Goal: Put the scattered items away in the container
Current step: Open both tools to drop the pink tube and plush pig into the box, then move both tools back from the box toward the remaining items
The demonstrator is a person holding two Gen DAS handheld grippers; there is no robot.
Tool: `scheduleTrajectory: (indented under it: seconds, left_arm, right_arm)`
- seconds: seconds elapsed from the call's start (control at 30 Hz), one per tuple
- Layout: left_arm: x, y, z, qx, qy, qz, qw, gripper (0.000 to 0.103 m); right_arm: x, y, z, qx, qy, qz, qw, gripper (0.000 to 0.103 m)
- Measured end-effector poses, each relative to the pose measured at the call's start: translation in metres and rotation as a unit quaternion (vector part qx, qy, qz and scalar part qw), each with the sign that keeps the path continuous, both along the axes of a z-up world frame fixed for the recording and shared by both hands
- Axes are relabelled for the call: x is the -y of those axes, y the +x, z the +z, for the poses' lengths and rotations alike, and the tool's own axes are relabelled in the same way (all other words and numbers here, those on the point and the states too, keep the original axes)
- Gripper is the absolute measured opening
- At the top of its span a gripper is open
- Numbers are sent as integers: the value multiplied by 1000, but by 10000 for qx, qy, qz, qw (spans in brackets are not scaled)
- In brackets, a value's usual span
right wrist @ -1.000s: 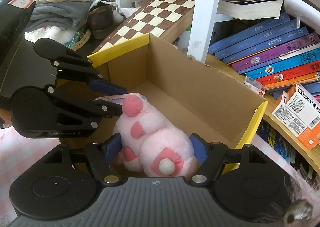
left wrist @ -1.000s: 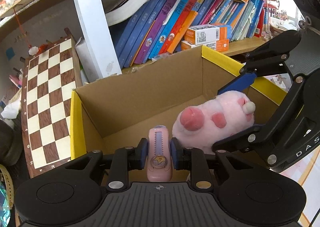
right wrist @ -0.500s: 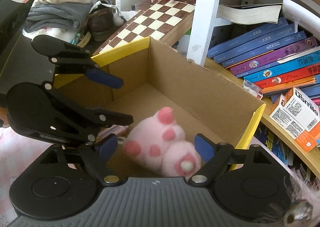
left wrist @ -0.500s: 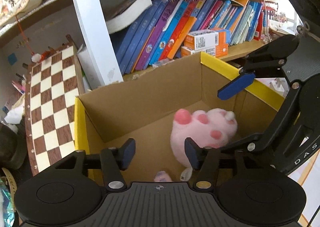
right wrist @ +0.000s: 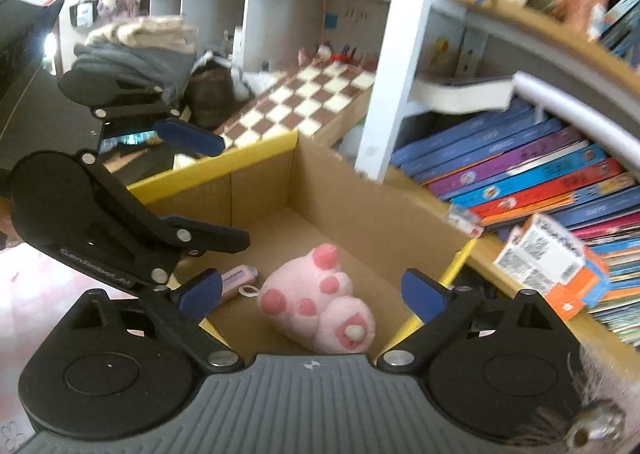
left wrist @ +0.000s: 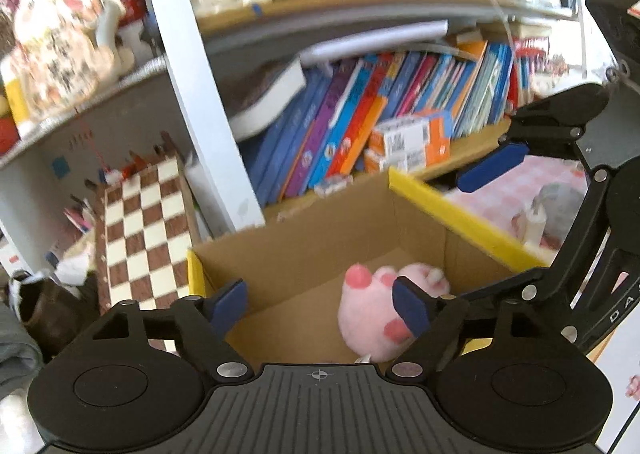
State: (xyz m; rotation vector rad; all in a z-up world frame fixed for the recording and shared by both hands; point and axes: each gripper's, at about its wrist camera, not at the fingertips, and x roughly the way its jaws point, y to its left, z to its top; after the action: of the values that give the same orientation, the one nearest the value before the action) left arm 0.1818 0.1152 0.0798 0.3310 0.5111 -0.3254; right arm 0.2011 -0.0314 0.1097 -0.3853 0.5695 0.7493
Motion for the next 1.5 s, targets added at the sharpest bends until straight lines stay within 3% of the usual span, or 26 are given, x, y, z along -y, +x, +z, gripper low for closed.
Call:
scheduleTrajectory:
  seconds: [0.17, 0.37, 0.5, 0.67, 0.77, 0.97, 1.5]
  left_arm:
    - [19, -31, 17, 506, -23, -142, 9986, 87]
    - [40, -58, 27, 832, -30, -323, 9960, 89]
    - [53, -73, 23, 927, -30, -368, 9950, 92]
    - [71, -96, 9, 1022, 356, -465, 9930, 92]
    - [77, -112, 5, 1117, 308, -511, 9919, 92]
    - [90, -124, -8, 999, -203, -534, 9934, 92]
    - [136, -126, -56, 410, -352, -694, 9961, 92]
  right_arm:
    - [28, -25, 15, 290, 364, -215, 9987, 99]
    - [63, -49, 23, 529, 683, -510, 9950, 99]
    - [88, -62, 21, 597, 799, -692, 9926, 99]
    - [117, -80, 12, 615, 801, -874, 9910, 100]
    - [134, -90, 4, 695, 779, -1023, 9893, 100]
    - [165, -101, -10, 645, 1109, -1232, 9841, 100]
    - [206, -93, -59, 240, 1091, -1630, 9803, 100]
